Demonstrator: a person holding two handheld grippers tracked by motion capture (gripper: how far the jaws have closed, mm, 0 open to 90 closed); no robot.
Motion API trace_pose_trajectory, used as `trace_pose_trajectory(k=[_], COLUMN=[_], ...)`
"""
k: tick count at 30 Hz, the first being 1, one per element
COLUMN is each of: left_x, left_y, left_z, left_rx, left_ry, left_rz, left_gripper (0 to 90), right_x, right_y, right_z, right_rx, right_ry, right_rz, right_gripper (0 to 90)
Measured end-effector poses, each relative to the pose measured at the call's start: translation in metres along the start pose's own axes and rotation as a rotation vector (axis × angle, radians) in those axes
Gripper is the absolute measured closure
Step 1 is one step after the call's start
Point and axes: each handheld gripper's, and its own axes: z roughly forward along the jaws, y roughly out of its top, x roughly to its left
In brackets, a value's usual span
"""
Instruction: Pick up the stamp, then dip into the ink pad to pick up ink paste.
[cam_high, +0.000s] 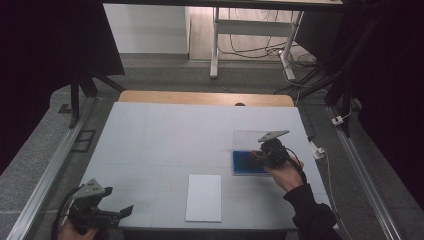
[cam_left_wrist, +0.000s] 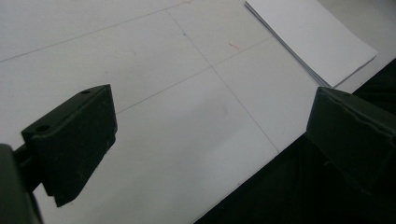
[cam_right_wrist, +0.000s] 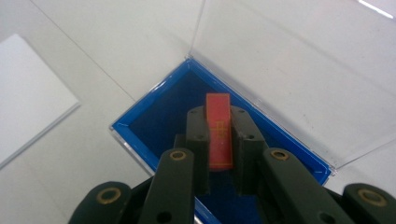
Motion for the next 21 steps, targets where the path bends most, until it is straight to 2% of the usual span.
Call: trace_pose_trajectory(k=[6,21], left_x=[0.0004,0.0014], left_y=[-0.0002,-0.0001], left_z=[-0.0004,-0.0006], left_rx=[-0.003,-0.002], left_ry=[-0.006,-0.015], left_rz=[0.0,-0.003], left_gripper=[2.4,2.6], right_x=[0.0008,0.0017], right_y=[-0.0003,0.001], right_z=[-0.0063,-0.0096], right_rx=[-0.018,-0.038], right_ry=[0.022,0.03], right_rz=[0.005,0.013], right_gripper=[79.5,79.5])
